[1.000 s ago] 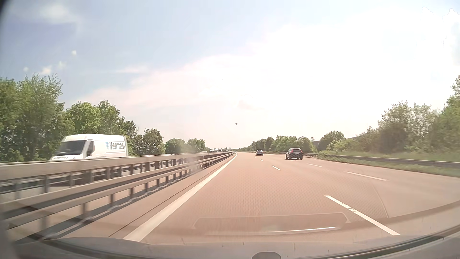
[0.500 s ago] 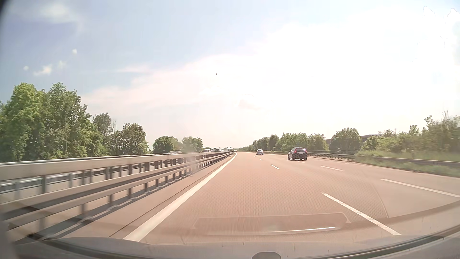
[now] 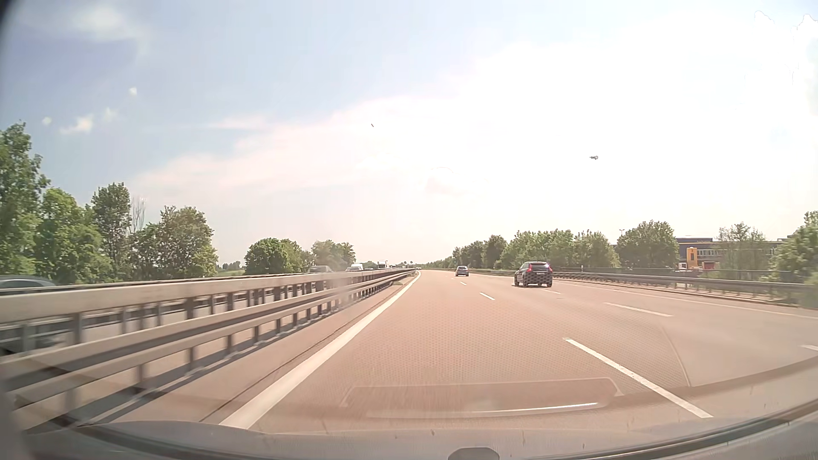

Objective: Follow the waypoints while adhering to traffic rules and regulations

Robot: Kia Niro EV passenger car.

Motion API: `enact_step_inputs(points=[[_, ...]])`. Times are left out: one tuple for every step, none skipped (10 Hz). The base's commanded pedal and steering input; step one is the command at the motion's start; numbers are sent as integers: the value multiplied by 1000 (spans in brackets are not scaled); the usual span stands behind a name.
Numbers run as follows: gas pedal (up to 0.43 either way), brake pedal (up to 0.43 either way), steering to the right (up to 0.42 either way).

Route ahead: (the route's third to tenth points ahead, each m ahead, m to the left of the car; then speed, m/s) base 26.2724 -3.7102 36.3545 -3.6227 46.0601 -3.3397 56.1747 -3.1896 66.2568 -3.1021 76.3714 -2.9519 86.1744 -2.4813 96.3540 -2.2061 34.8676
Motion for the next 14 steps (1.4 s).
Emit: enact_step_inputs(points=[[339, 0, -4], [339, 0, -4], [339, 0, -4], [331, 0, -4], [319, 0, -4], [319, 0, -4], [319, 0, -4], [319, 0, -4], [319, 0, -4], [319, 0, -4], [311, 0, -3], [311, 0, -4], [311, 0, -4], [311, 0, -4]])
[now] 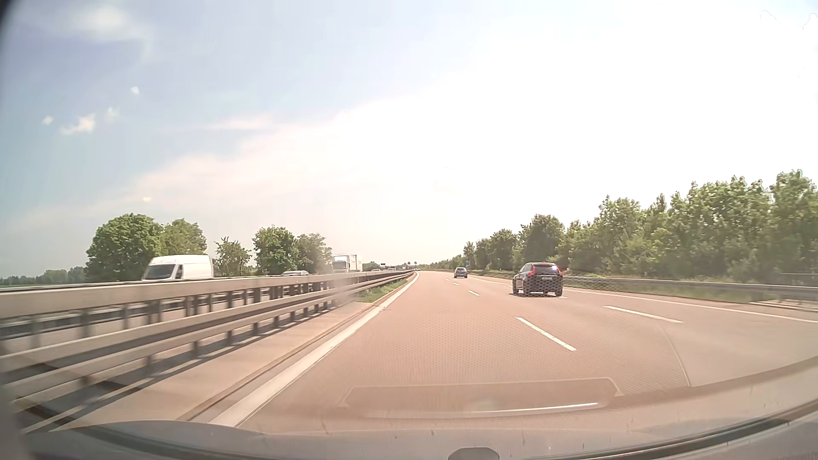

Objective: Follow the waypoints while adhering to traffic rules and regulations

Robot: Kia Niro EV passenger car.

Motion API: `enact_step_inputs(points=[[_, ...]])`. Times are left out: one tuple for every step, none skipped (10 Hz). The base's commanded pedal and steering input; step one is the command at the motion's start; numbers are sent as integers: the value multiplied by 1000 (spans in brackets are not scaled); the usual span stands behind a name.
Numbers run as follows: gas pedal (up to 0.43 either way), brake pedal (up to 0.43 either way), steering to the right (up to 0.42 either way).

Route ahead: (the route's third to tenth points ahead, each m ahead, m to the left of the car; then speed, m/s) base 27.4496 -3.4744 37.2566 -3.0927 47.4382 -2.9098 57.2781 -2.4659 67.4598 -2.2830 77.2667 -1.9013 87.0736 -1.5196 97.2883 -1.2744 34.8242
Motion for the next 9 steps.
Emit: enact_step_inputs(points=[[311, 0, -4], [311, 0, -4], [311, 0, -4], [311, 0, -4], [311, 0, -4], [311, 0, -4], [311, 0, -4], [311, 0, -4], [311, 0, -4]])
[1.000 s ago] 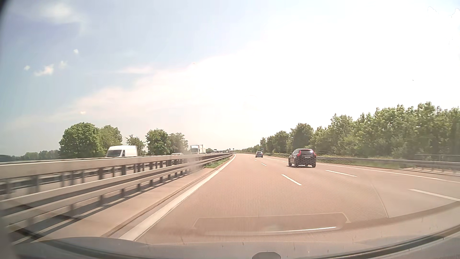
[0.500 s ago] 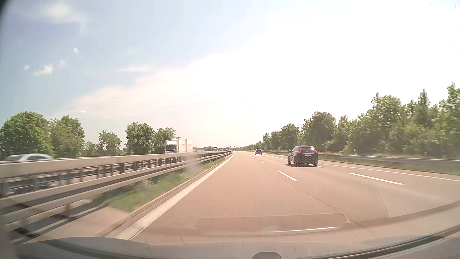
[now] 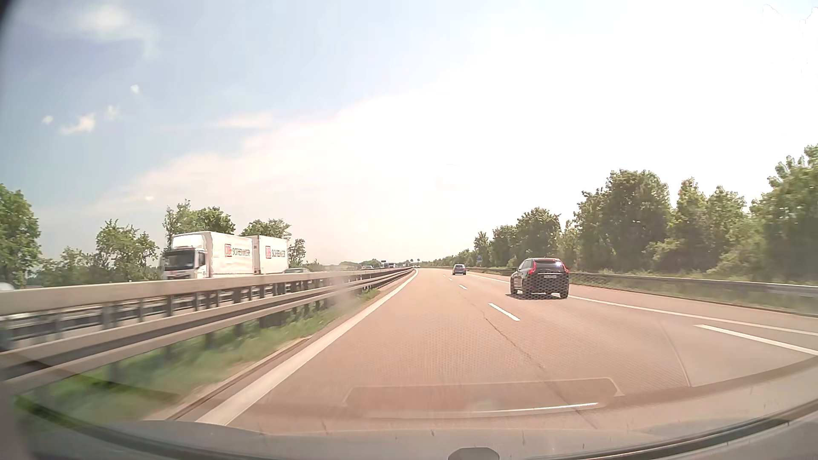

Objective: Follow the waypoints while adhering to traffic rules and regulations

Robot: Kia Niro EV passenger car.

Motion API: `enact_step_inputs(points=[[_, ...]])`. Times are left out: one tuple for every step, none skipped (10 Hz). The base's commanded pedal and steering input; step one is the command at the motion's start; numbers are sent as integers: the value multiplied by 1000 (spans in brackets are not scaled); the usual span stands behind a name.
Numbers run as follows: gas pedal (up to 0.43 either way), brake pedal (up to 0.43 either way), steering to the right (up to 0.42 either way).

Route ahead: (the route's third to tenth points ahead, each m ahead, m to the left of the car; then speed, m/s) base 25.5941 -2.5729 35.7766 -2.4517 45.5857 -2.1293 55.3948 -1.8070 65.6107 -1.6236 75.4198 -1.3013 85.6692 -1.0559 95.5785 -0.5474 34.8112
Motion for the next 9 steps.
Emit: enact_step_inputs(points=[[311, 0, -4], [311, 0, -4], [331, 0, -5], [429, 0, -5], [480, 0, -6], [531, 0, -6], [551, 0, -6], [551, 0, -6], [551, 0, -6]])
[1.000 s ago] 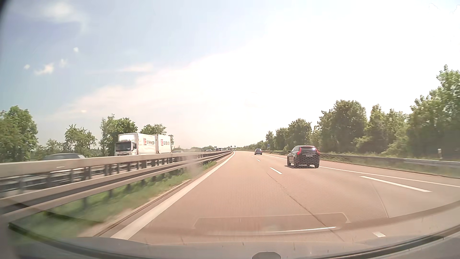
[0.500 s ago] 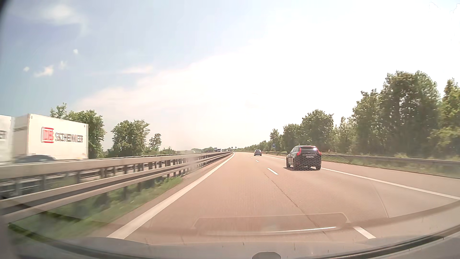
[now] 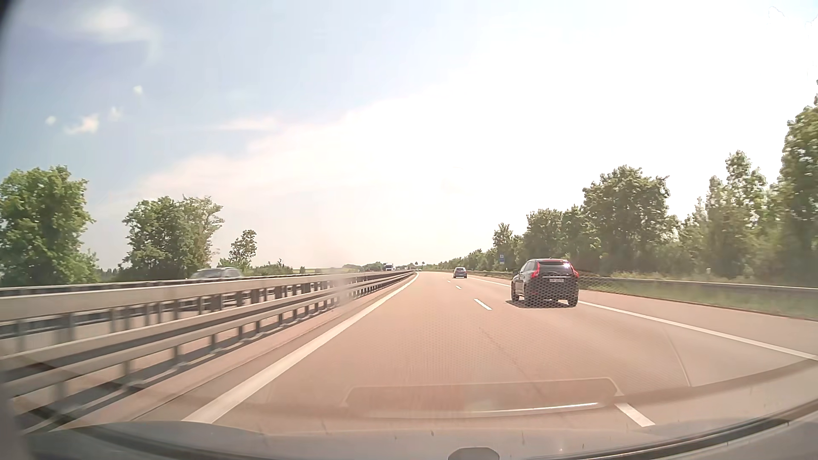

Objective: Follow the waypoints while adhering to traffic rules and regulations

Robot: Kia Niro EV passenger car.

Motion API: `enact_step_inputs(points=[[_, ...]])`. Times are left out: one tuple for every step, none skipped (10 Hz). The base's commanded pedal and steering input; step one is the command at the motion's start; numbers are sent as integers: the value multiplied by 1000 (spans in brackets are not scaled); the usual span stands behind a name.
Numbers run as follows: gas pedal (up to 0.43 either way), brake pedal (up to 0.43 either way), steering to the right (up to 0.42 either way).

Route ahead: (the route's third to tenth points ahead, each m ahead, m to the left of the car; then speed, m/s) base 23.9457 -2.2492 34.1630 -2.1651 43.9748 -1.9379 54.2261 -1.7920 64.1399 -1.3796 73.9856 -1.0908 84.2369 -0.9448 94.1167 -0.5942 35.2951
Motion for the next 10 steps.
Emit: enact_step_inputs(points=[[630, 0, -6], [732, 0, -5], [791, 0, -5], [831, 0, -5], [843, 0, -5], [862, 0, -5], [921, 0, -4], [992, 0, -4], [1000, 0, -4], [1000, 0, -4]])
